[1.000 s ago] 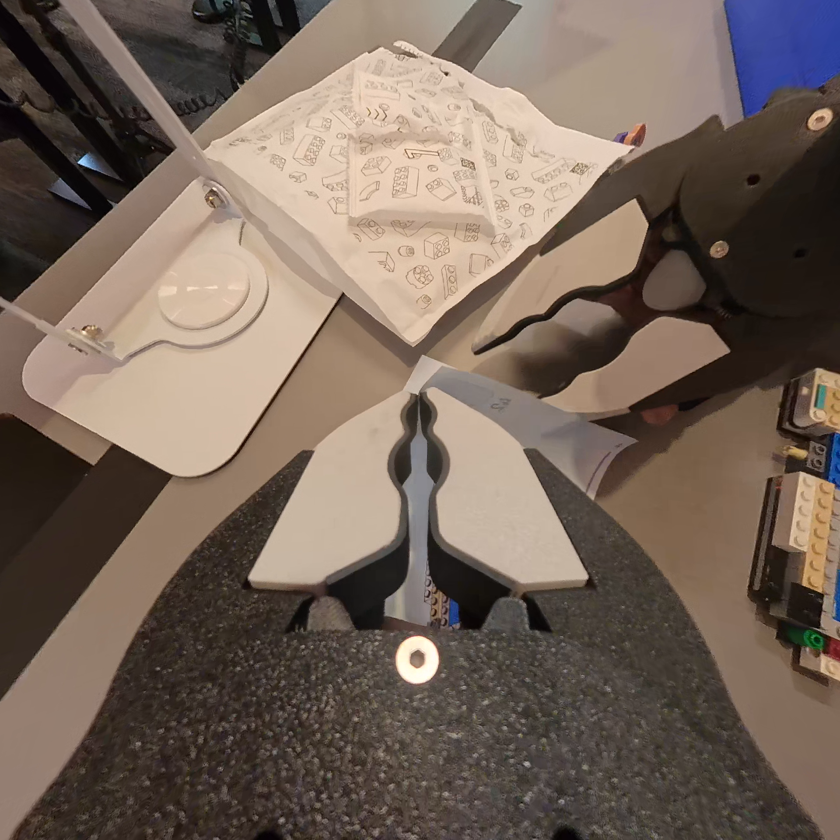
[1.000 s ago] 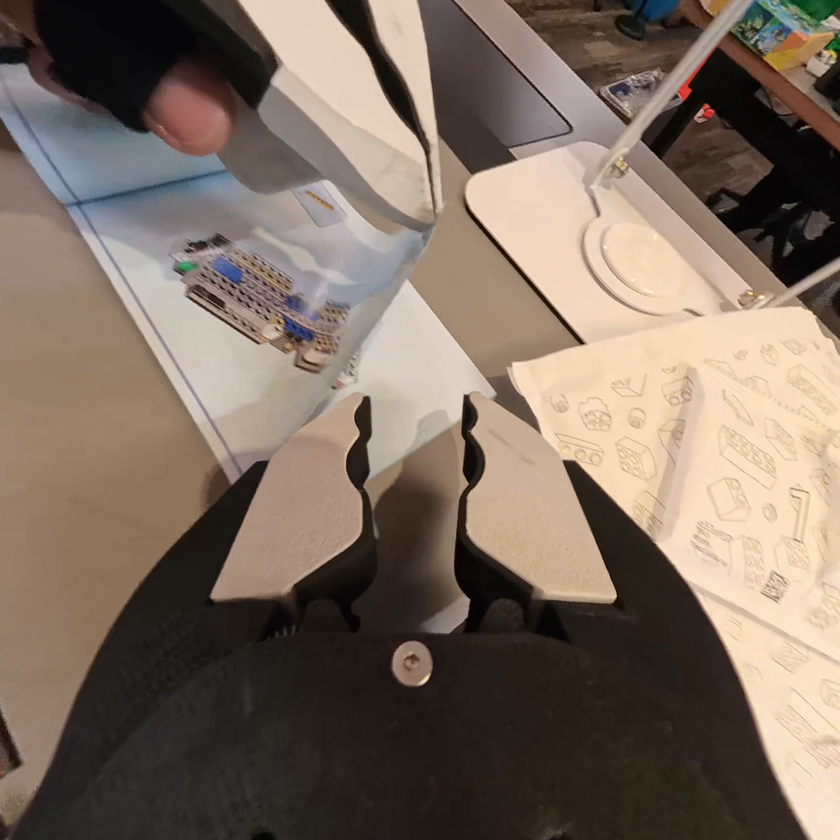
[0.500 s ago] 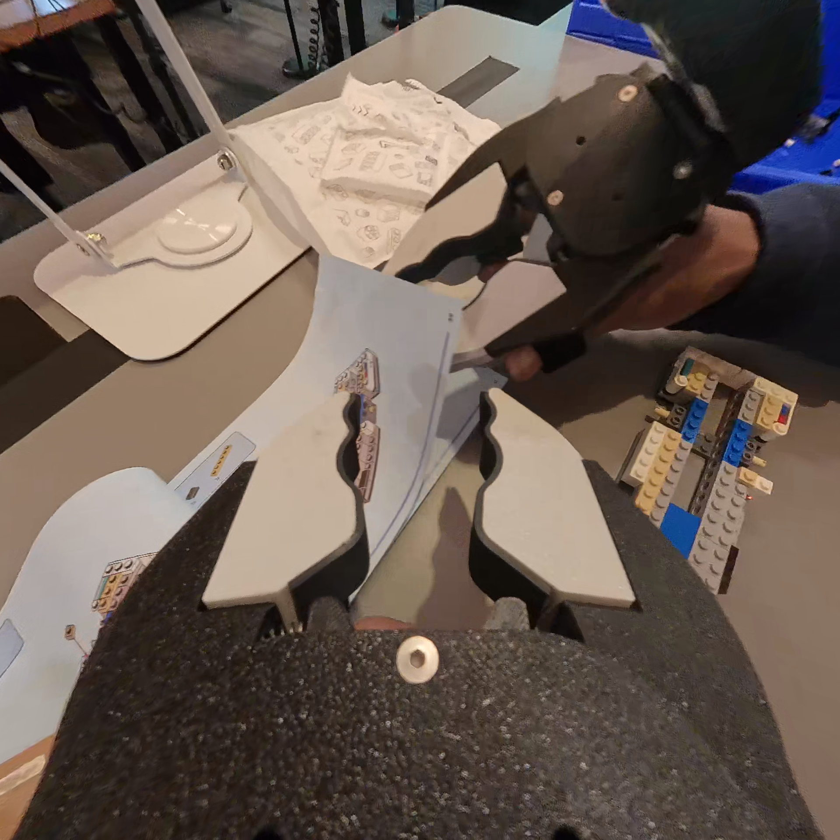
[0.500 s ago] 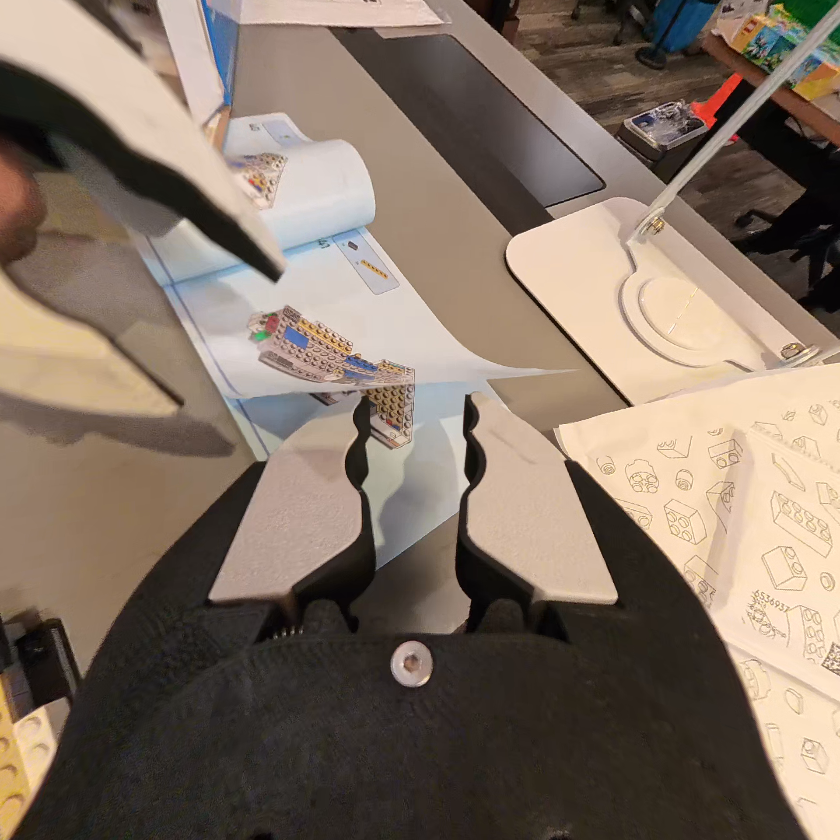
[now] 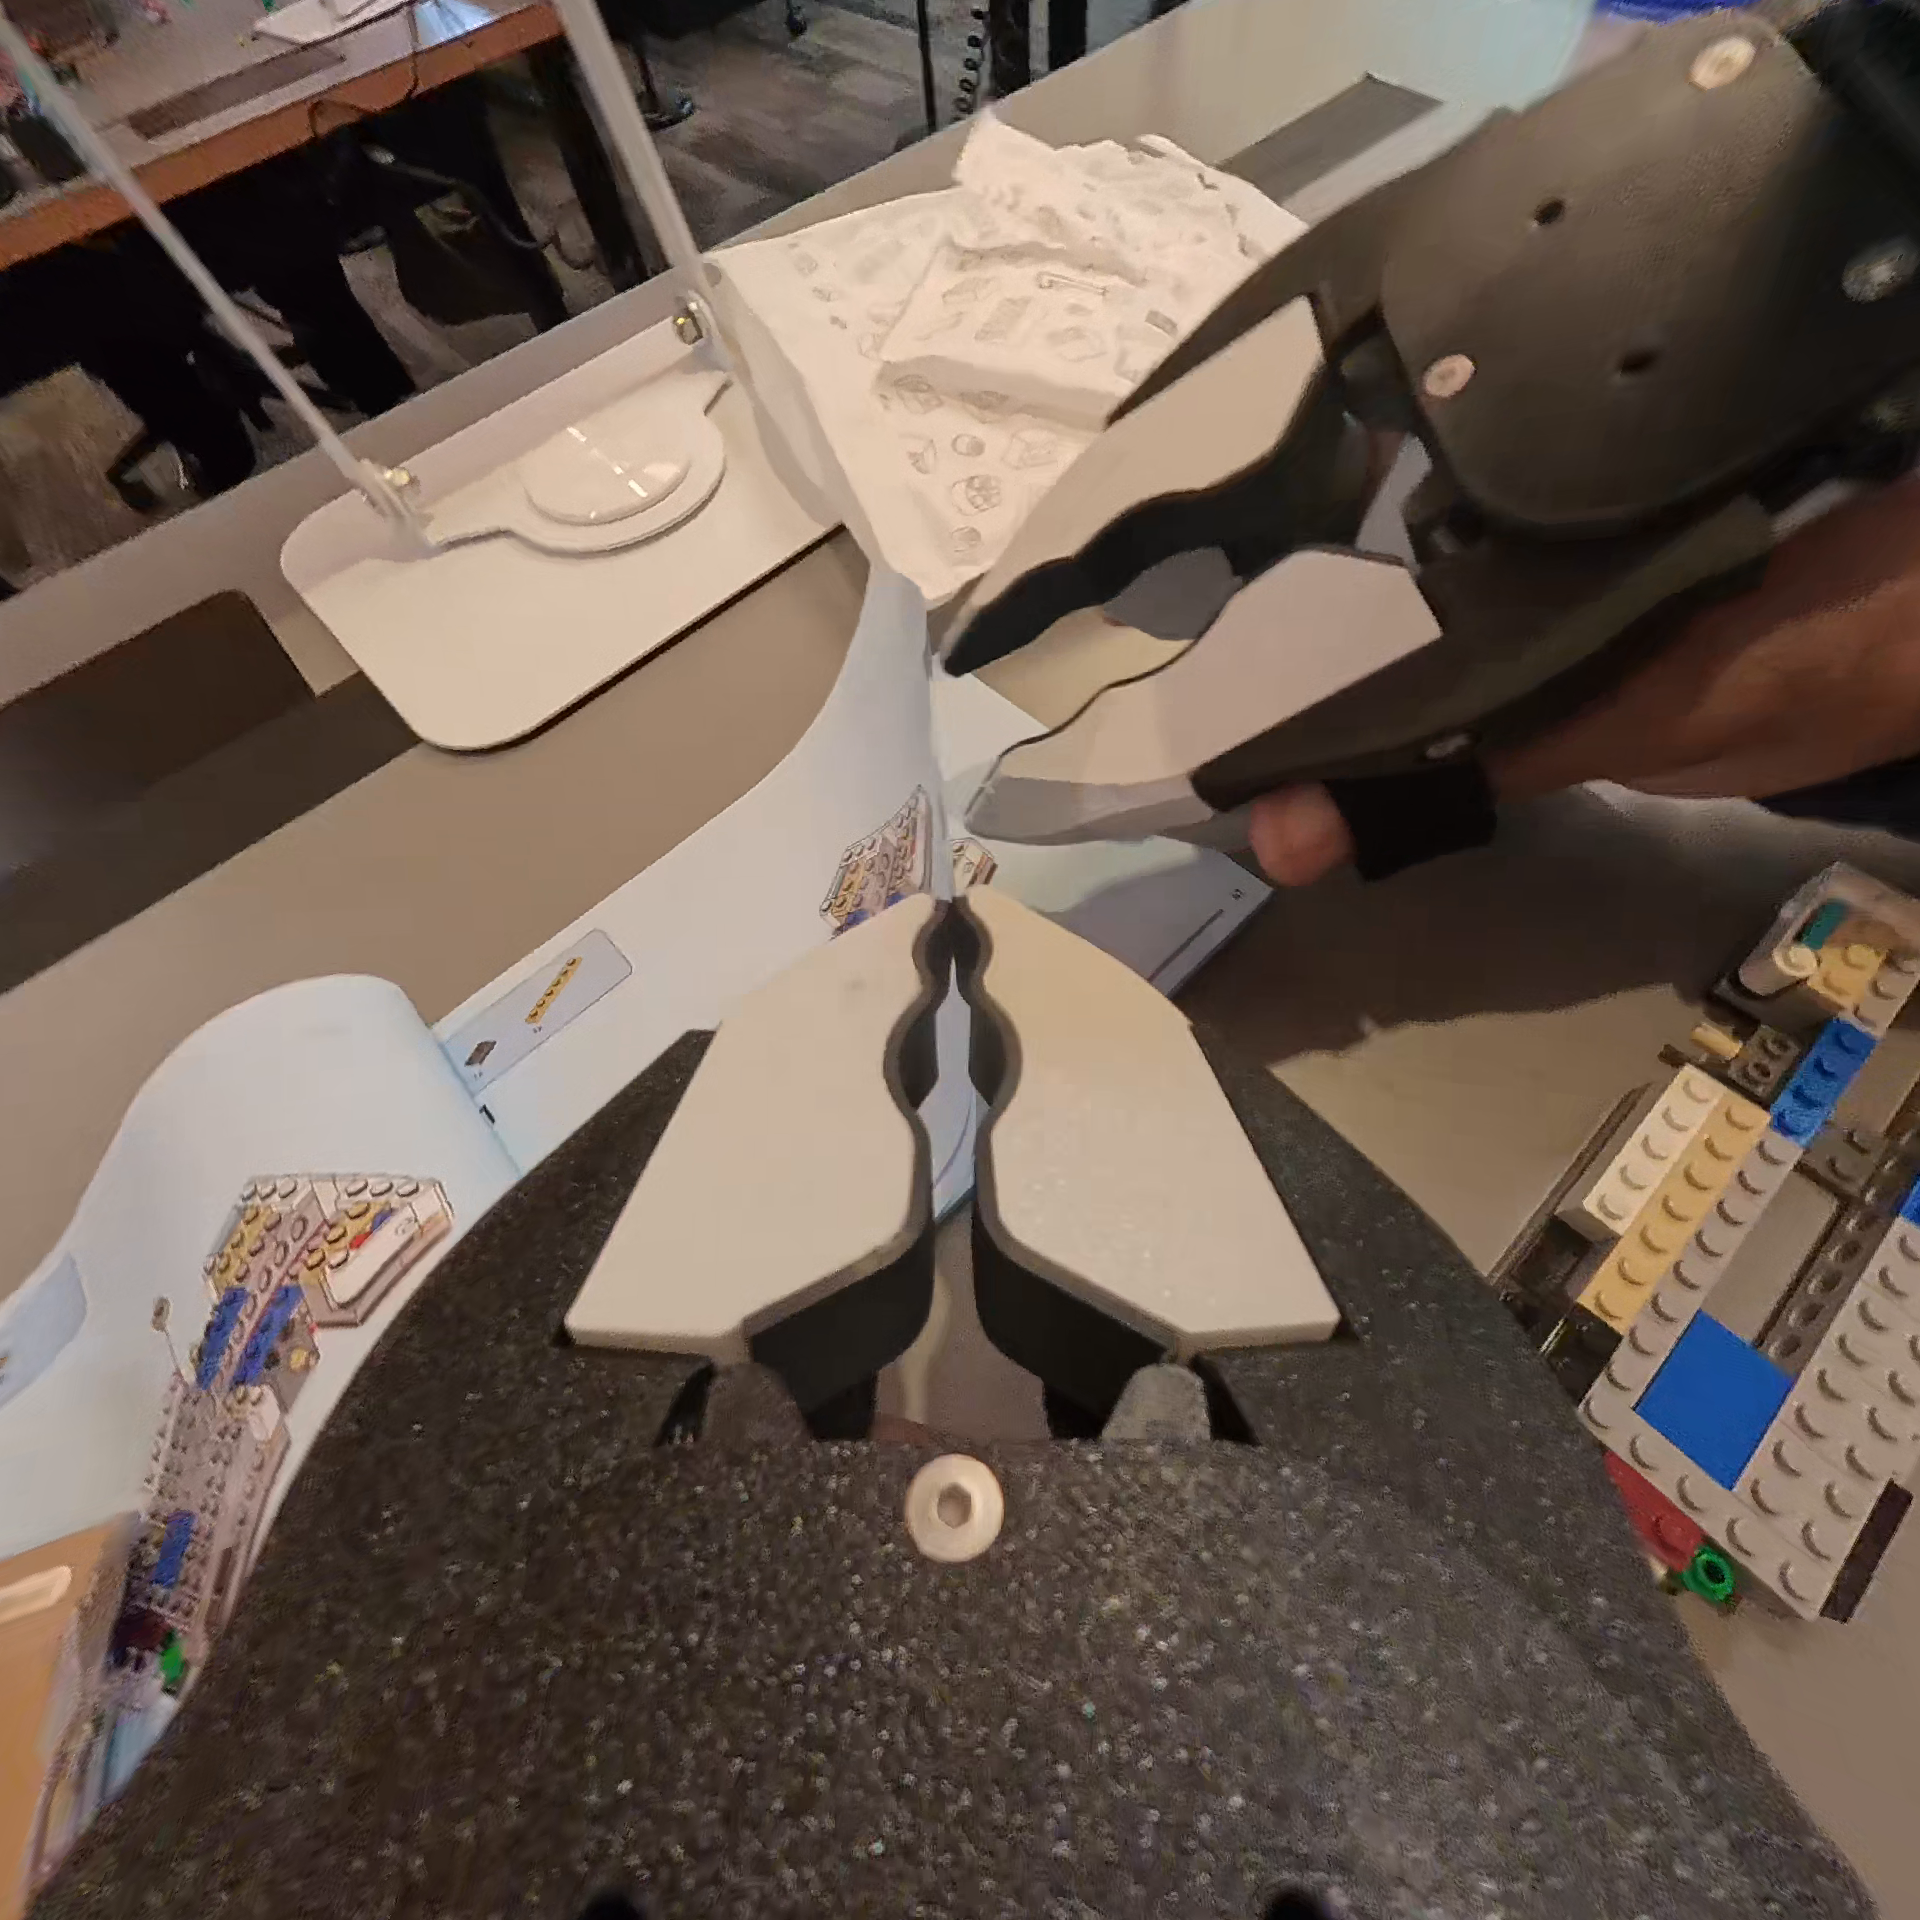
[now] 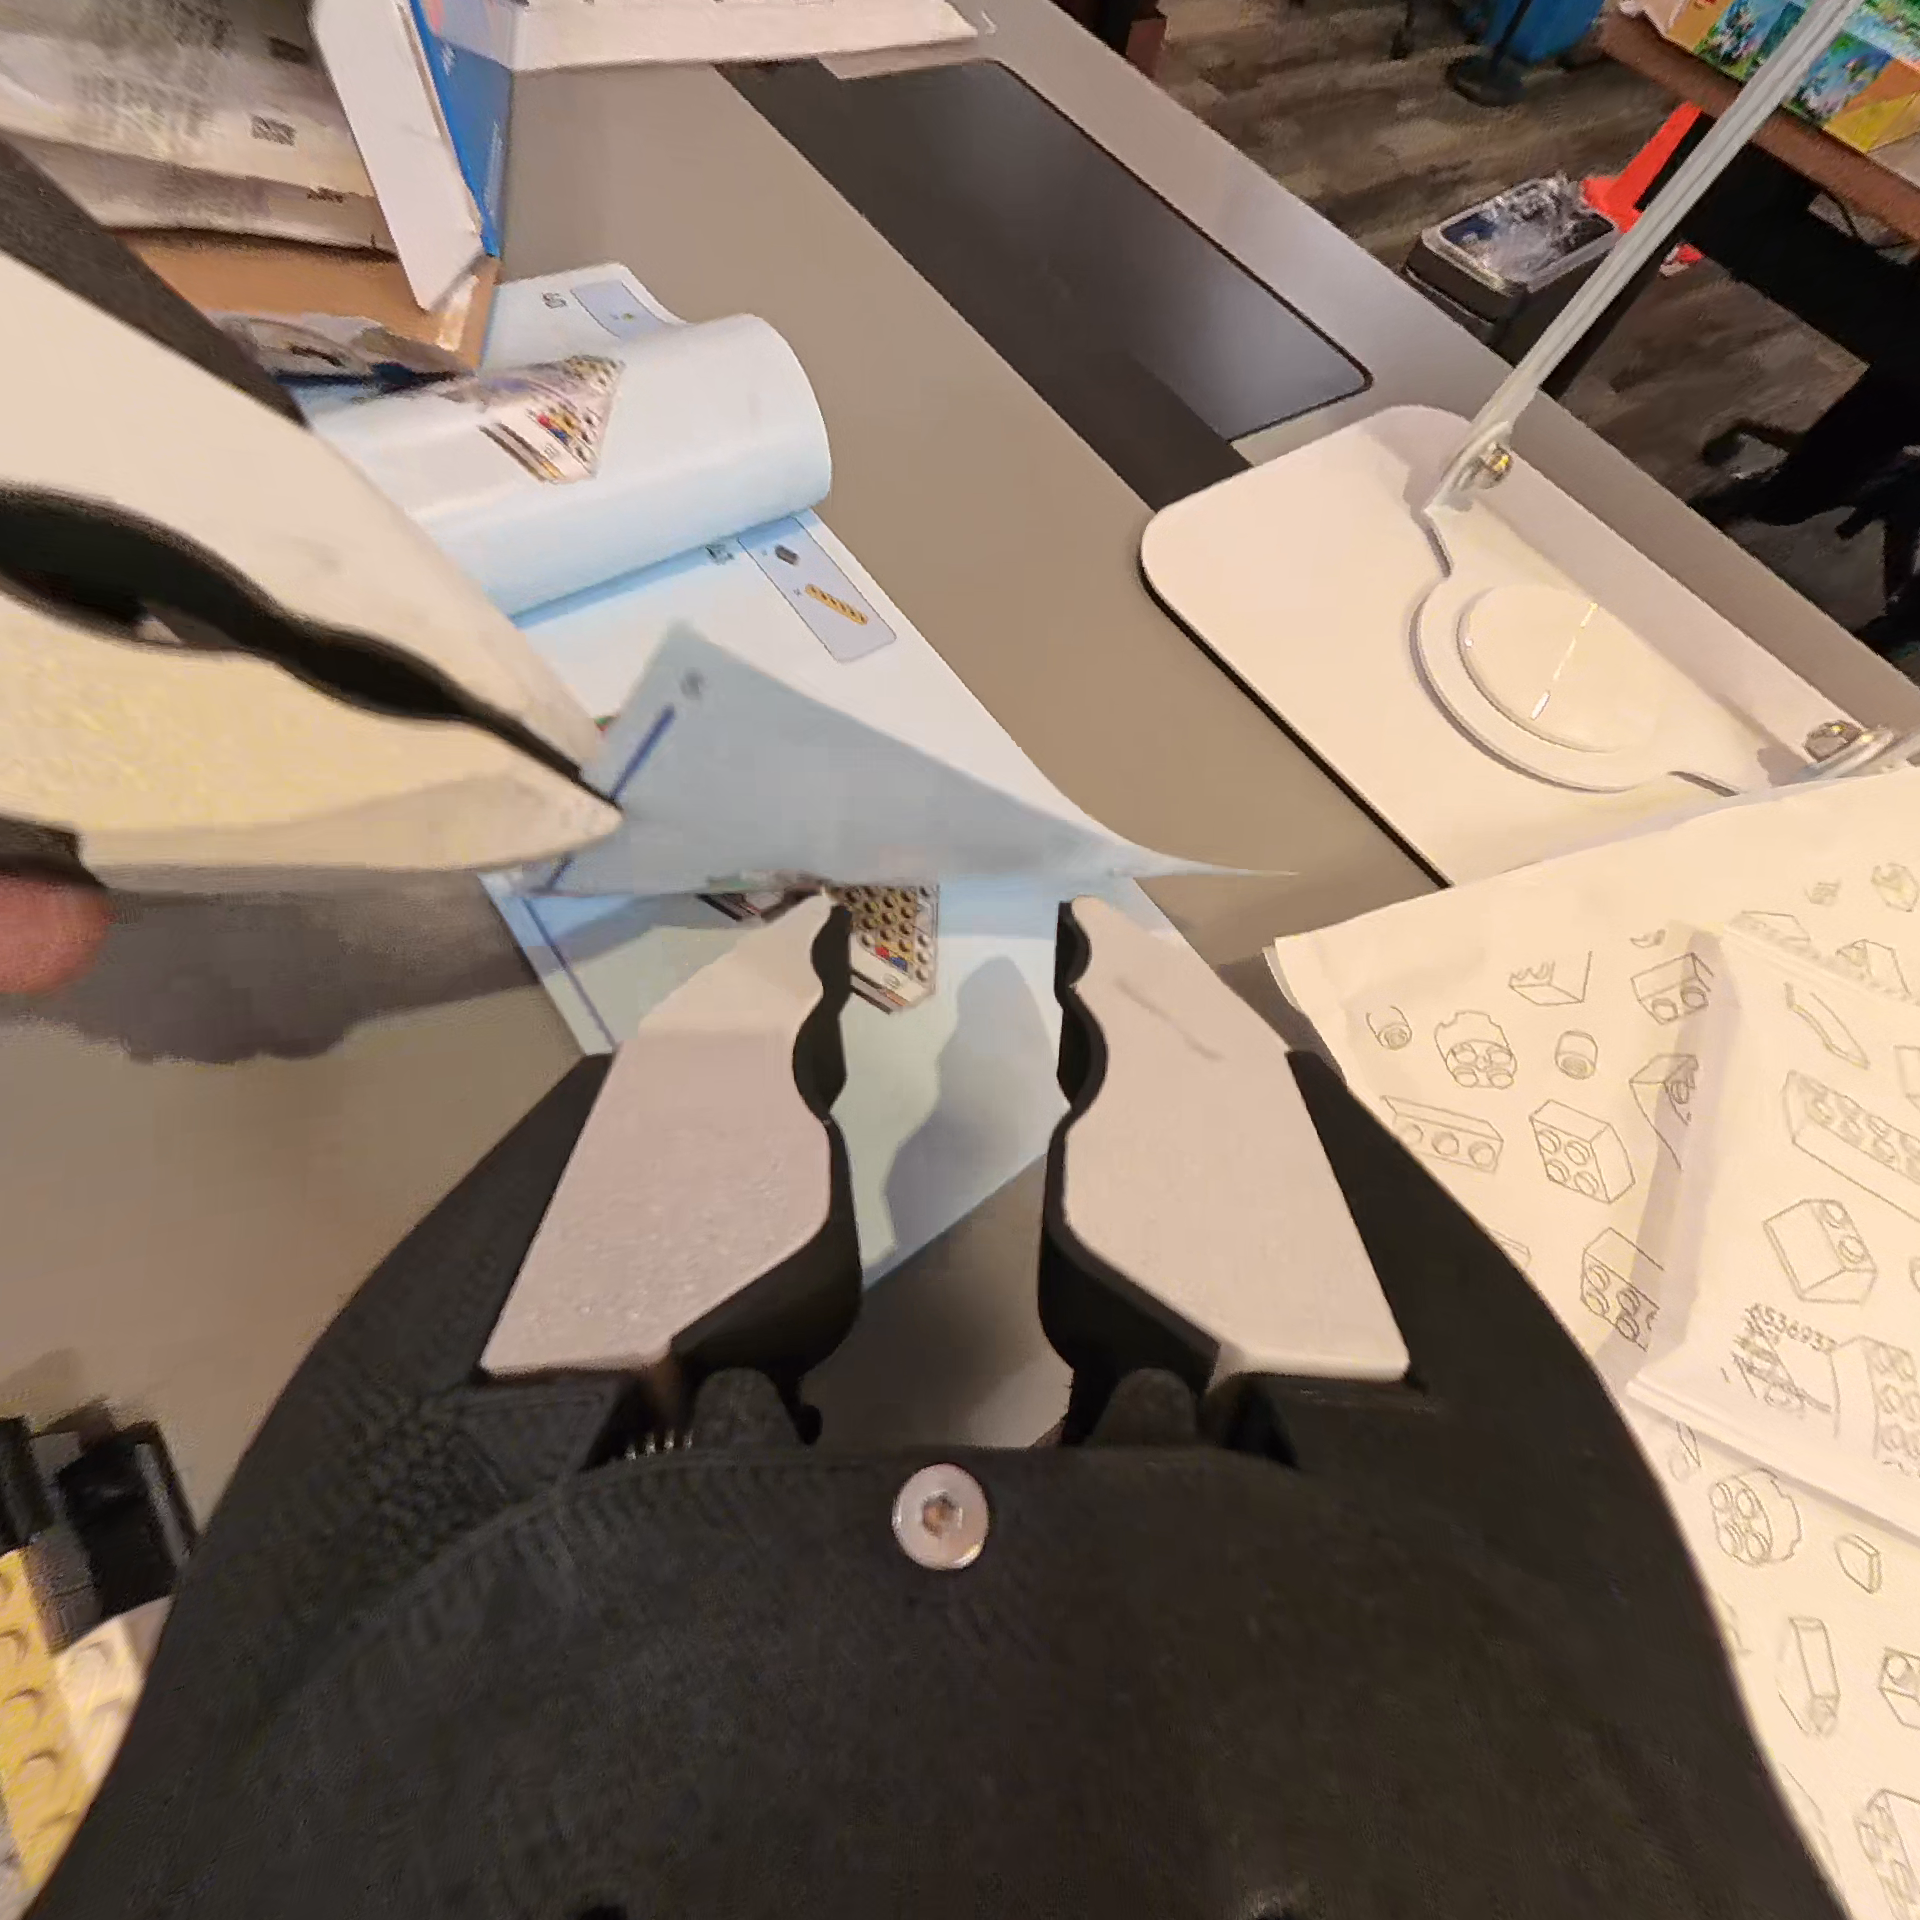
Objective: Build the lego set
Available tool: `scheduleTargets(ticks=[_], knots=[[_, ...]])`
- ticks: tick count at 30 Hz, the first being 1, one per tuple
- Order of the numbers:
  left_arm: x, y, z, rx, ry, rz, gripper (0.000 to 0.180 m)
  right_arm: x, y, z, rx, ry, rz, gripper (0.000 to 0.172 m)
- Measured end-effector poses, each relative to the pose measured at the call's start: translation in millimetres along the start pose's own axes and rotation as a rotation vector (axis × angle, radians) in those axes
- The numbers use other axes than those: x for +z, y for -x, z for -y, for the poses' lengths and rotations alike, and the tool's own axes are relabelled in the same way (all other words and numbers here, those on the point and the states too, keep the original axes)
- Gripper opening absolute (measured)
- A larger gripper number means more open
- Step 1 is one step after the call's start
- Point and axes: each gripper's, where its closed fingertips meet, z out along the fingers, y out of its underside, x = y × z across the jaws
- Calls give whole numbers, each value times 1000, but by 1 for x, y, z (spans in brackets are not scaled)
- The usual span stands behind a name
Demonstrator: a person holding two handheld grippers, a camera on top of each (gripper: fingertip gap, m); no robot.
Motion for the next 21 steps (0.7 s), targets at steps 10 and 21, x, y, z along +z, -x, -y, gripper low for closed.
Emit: scheduleTargets(ticks=[10,21], knots=[[-21,18,-7,-166,-97,49,0,0,-5,-15,-65,29,-99,37],[-33,38,-5,-268,-161,65,0,-2,-6,-14,-41,17,-86,39]])
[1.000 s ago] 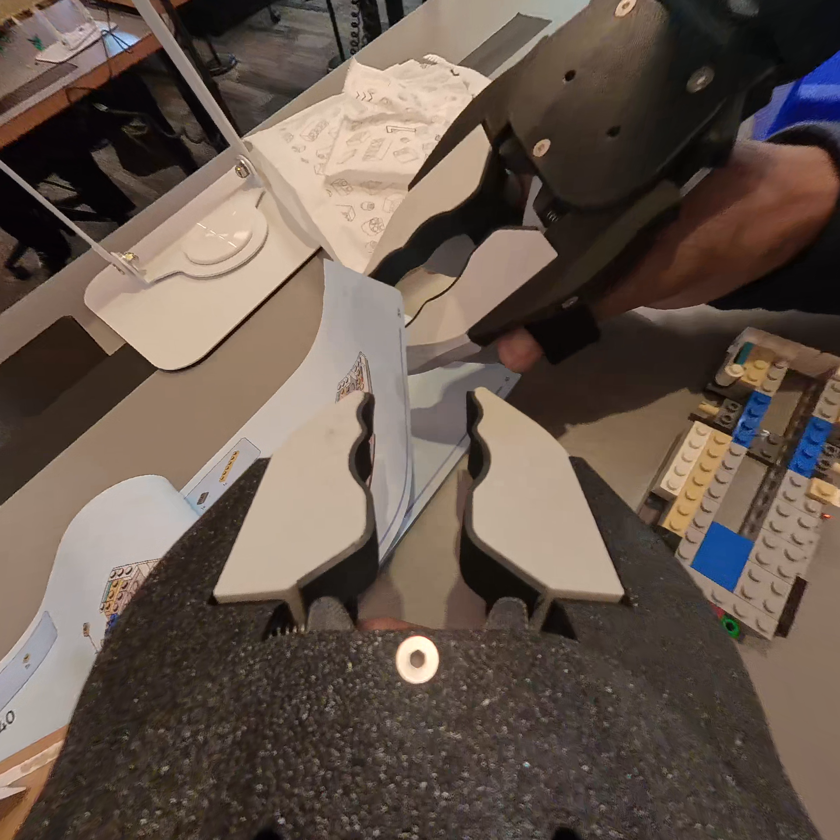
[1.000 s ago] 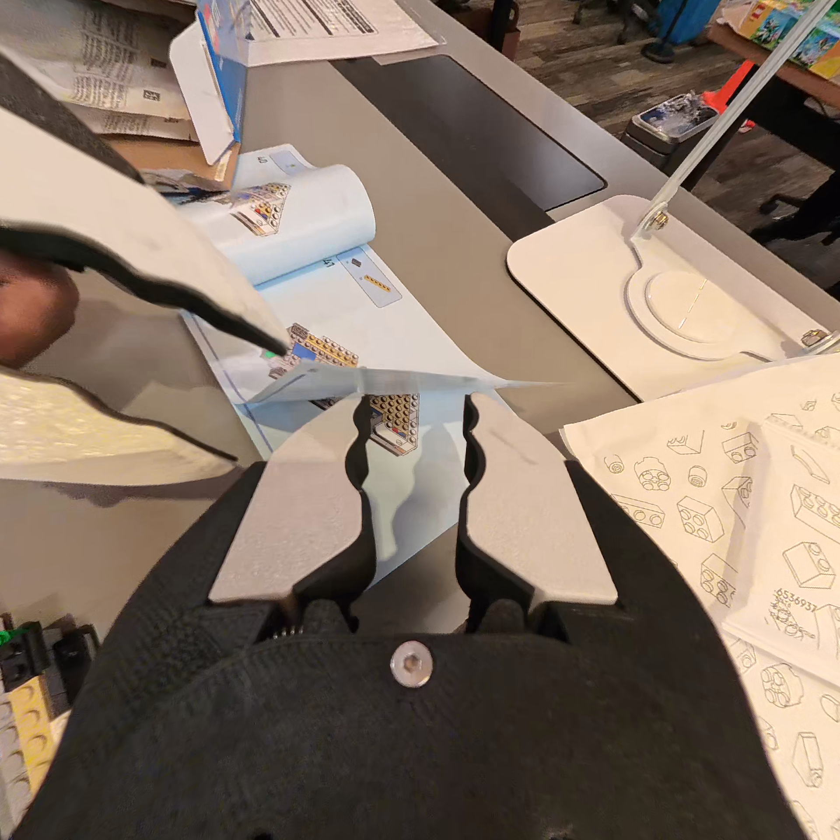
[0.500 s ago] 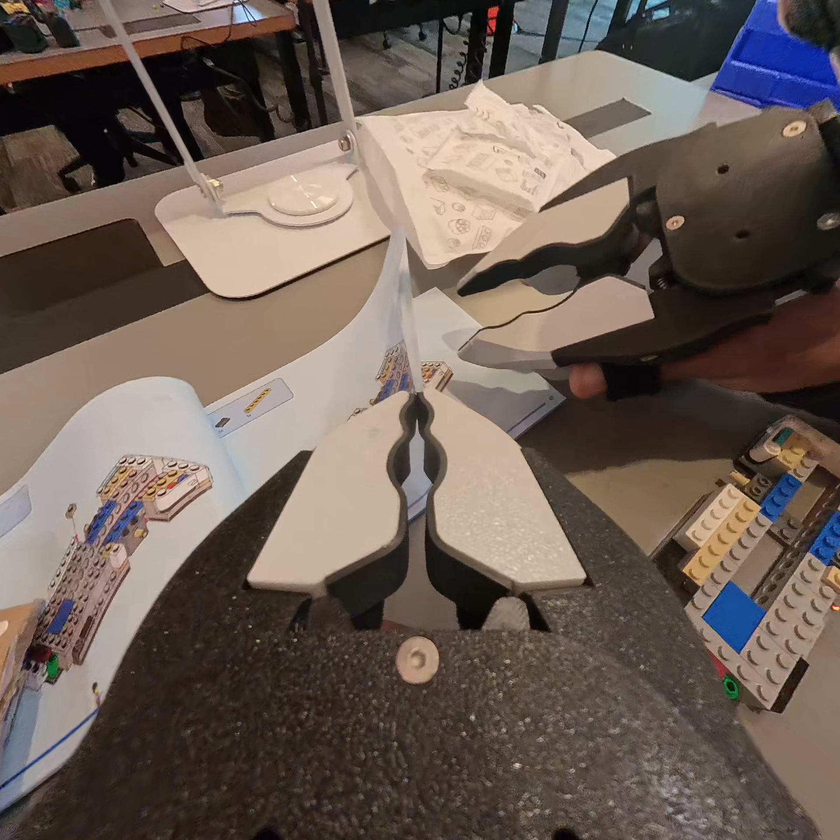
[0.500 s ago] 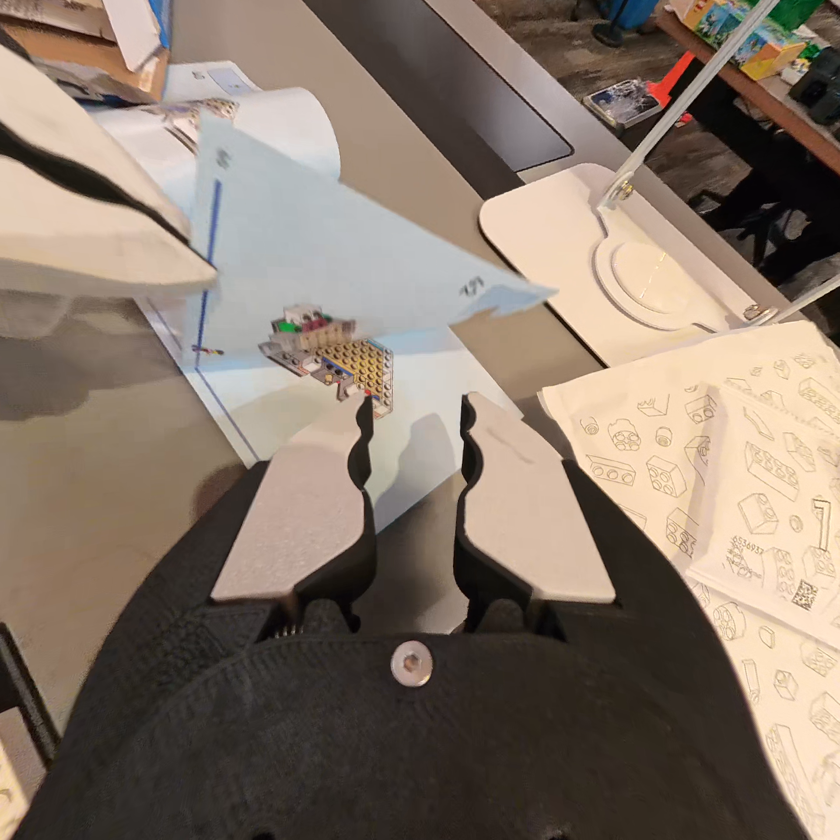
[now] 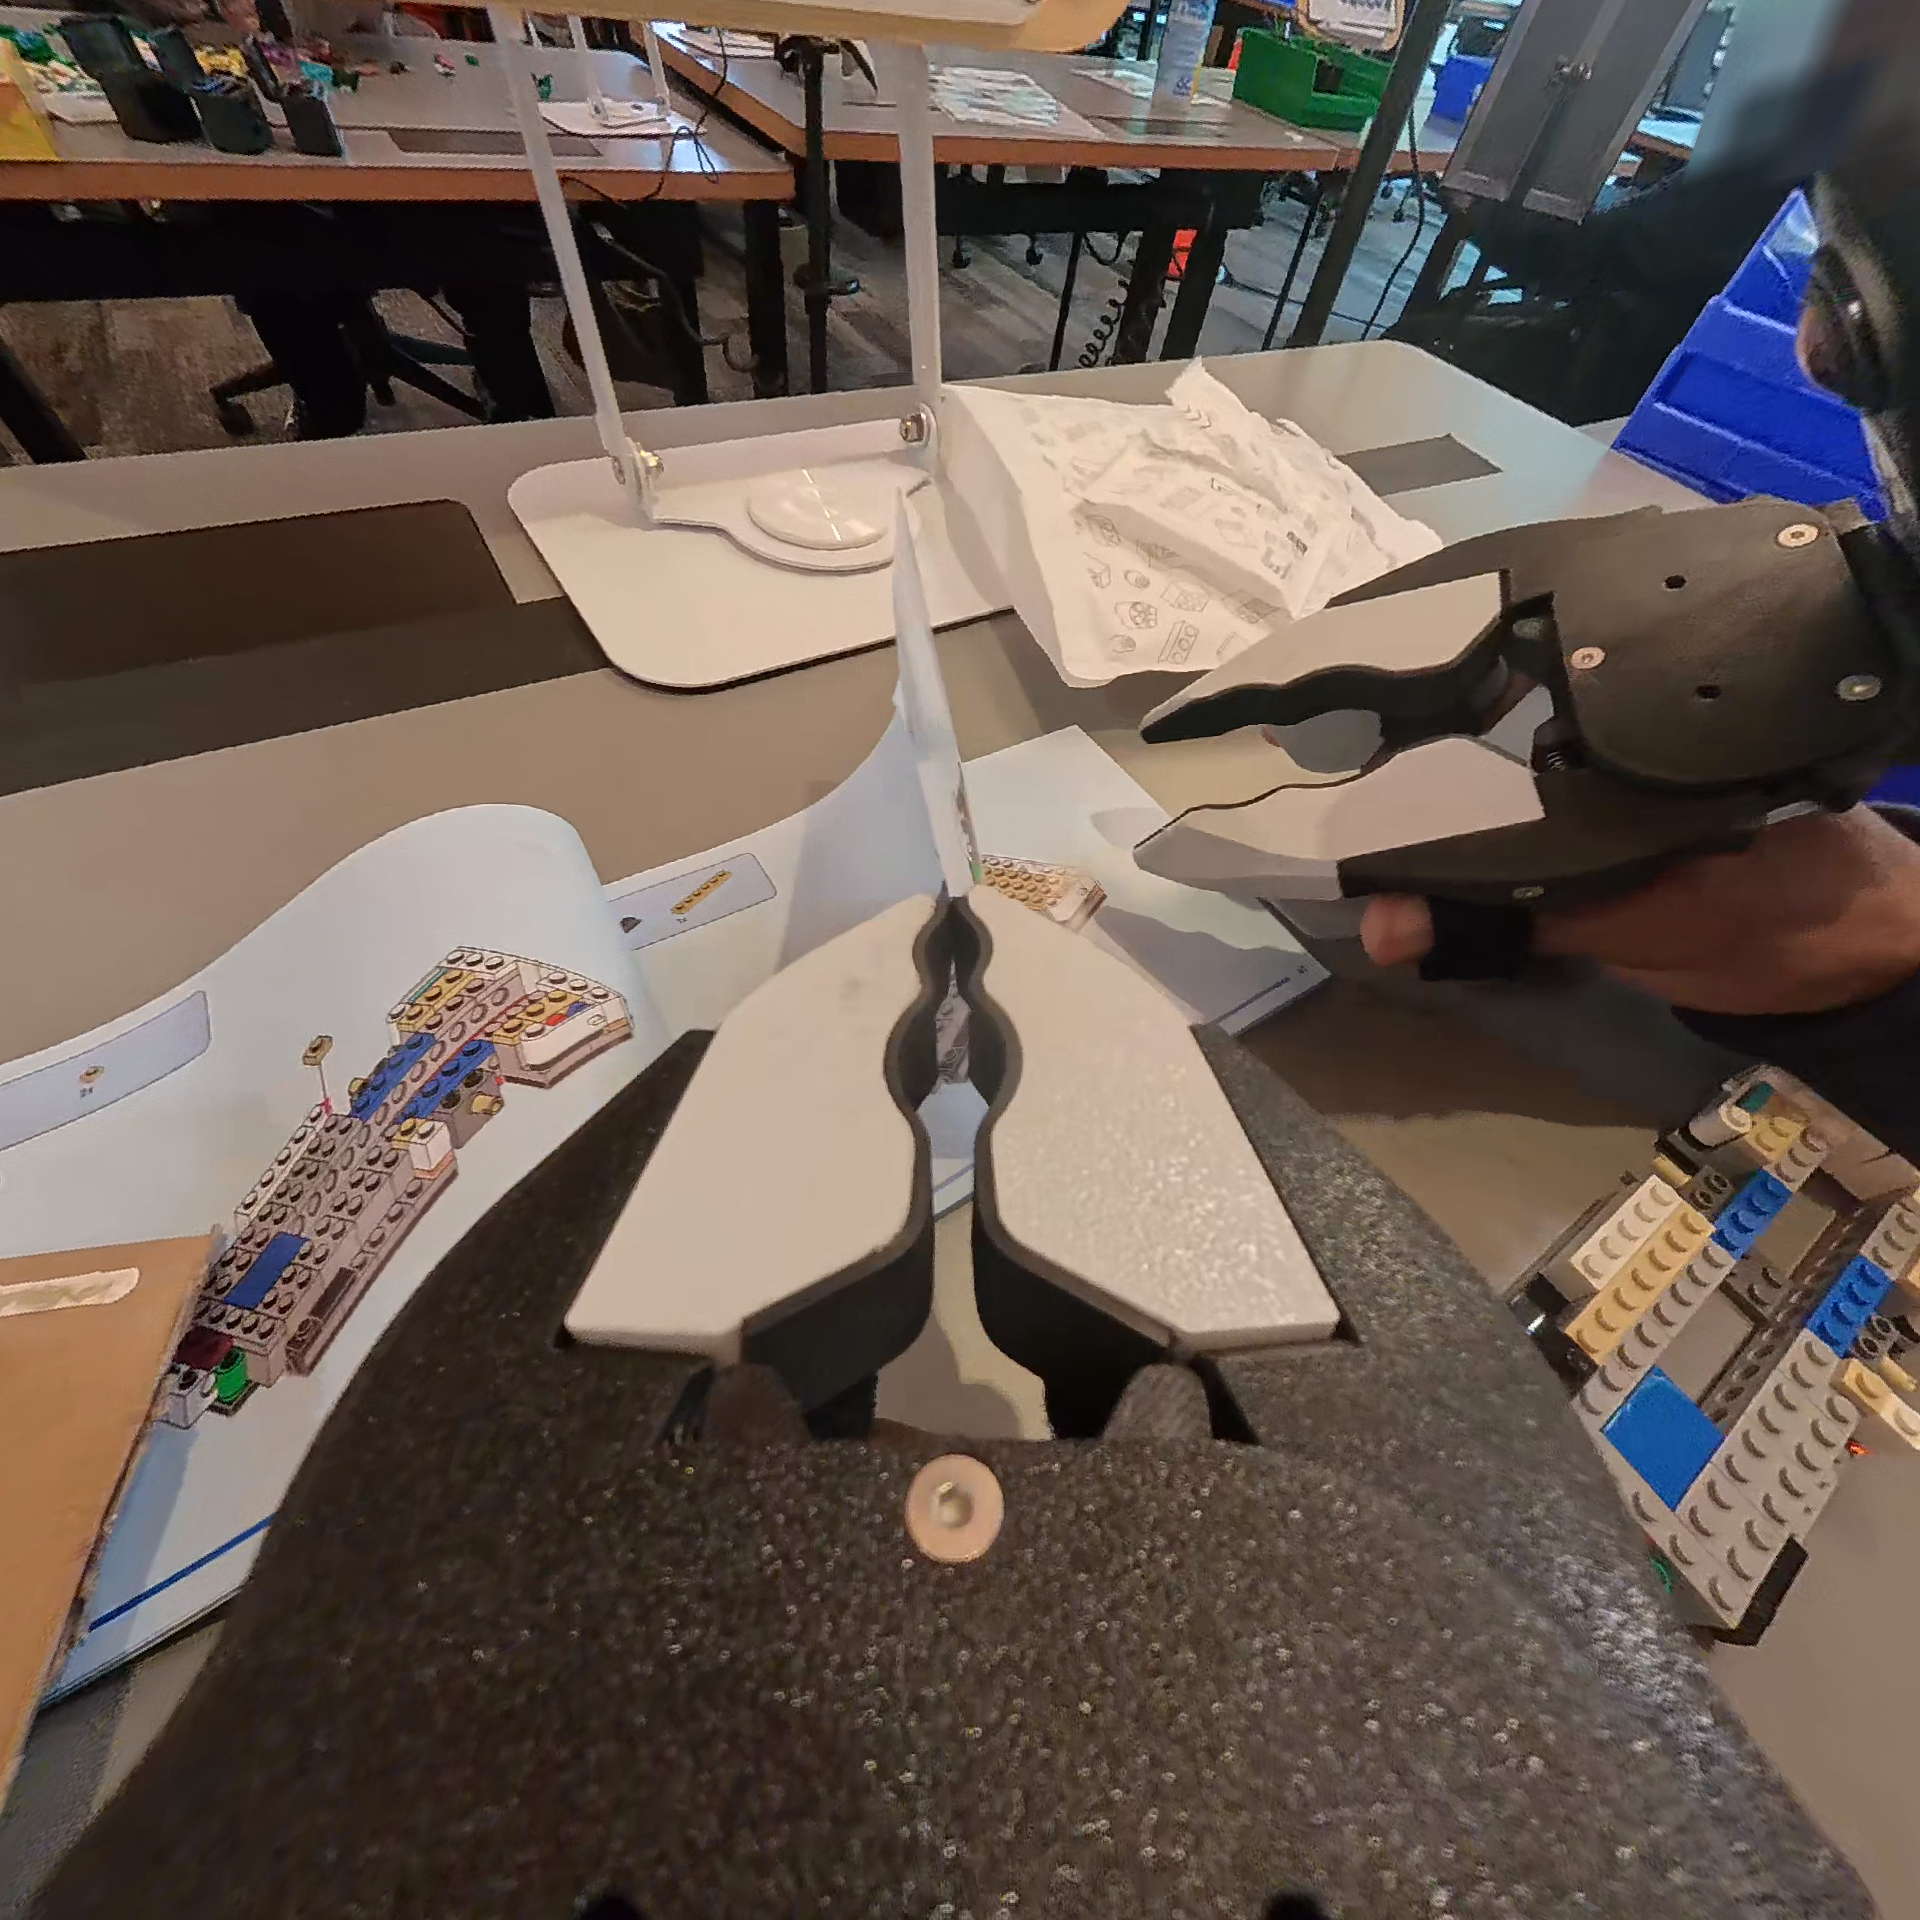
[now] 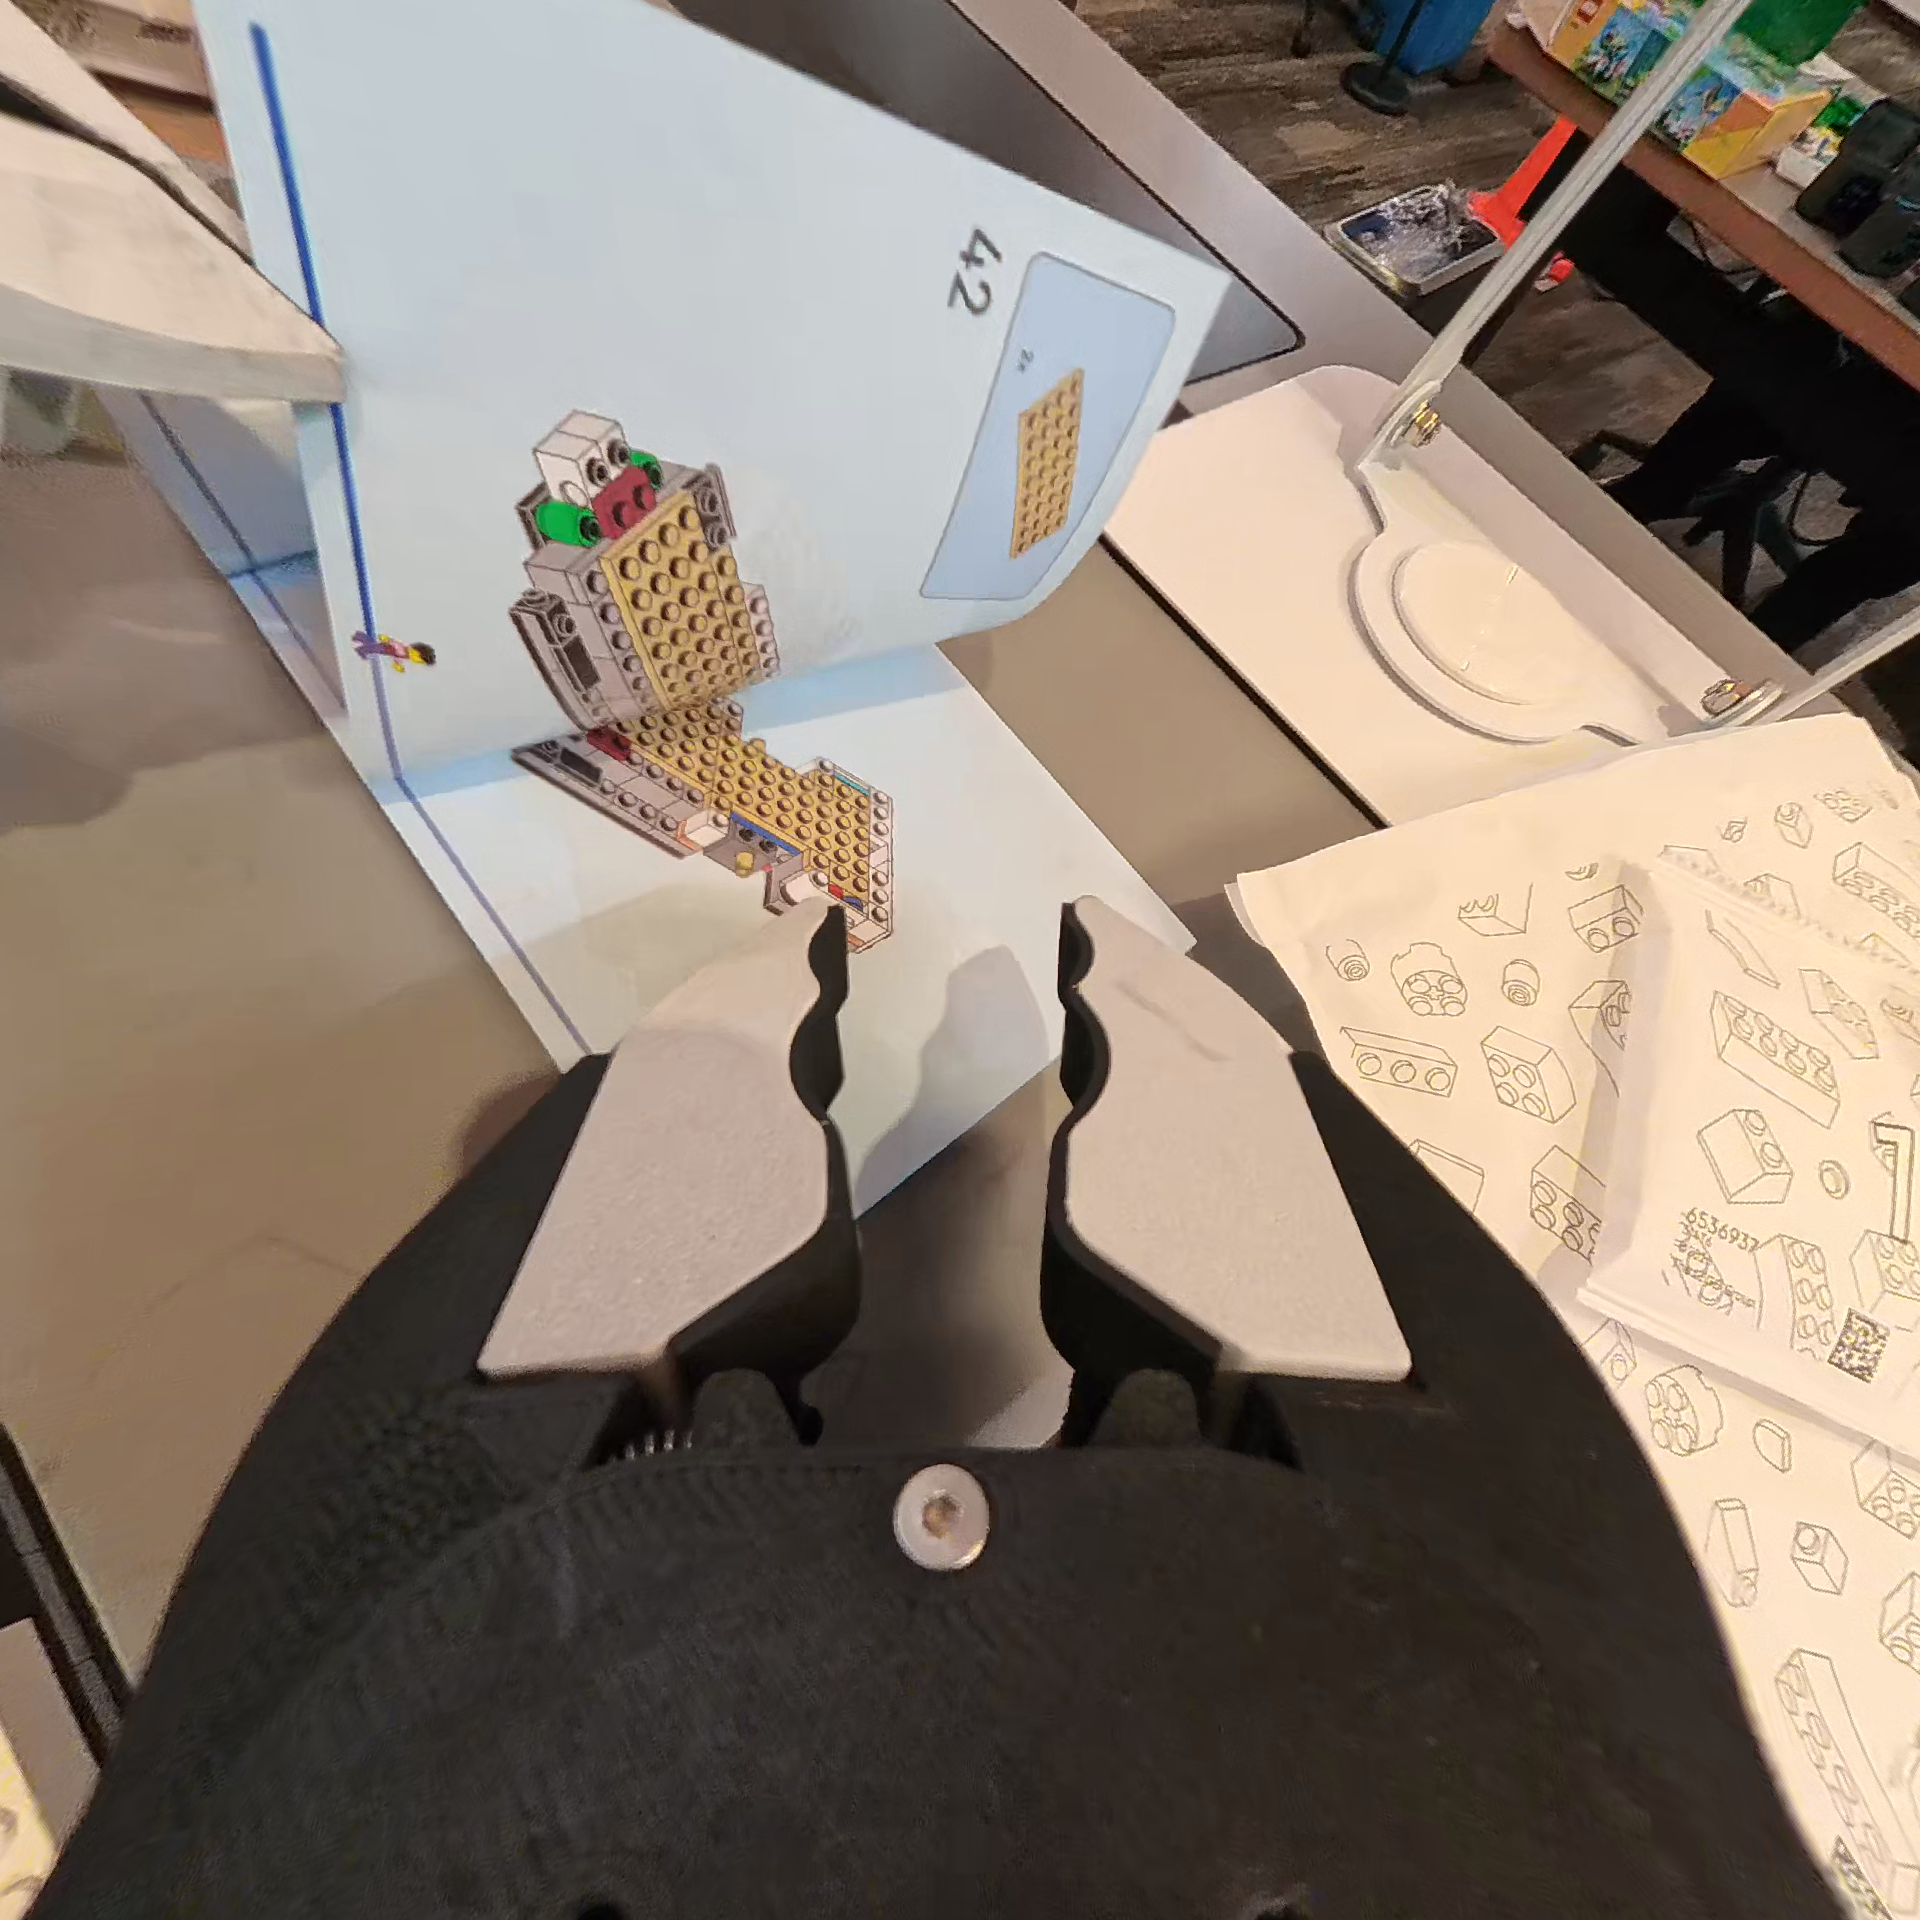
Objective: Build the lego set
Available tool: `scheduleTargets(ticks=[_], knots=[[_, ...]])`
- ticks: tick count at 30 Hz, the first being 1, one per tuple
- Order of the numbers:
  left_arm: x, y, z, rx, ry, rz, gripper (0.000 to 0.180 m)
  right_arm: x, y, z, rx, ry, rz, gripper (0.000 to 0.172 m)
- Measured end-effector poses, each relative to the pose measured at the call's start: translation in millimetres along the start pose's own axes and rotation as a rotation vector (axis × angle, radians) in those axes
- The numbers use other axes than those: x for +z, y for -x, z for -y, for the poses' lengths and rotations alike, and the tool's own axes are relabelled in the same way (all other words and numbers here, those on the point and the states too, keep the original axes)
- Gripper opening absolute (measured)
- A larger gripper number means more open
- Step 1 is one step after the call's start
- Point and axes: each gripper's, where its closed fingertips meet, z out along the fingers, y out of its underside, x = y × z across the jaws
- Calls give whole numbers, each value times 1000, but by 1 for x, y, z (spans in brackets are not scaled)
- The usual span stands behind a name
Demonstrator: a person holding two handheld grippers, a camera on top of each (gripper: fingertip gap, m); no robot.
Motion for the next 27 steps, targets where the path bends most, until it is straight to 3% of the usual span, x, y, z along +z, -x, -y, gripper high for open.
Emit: scheduleTargets(ticks=[9,16,27], knots=[[-15,25,13,-202,-105,14,0,2,1,-2,18,18,27,40],[-41,66,15,-398,-205,56,0,3,5,-4,-10,32,33,41],[-51,87,16,-418,-235,123,0,3,4,-3,7,29,44,41]])
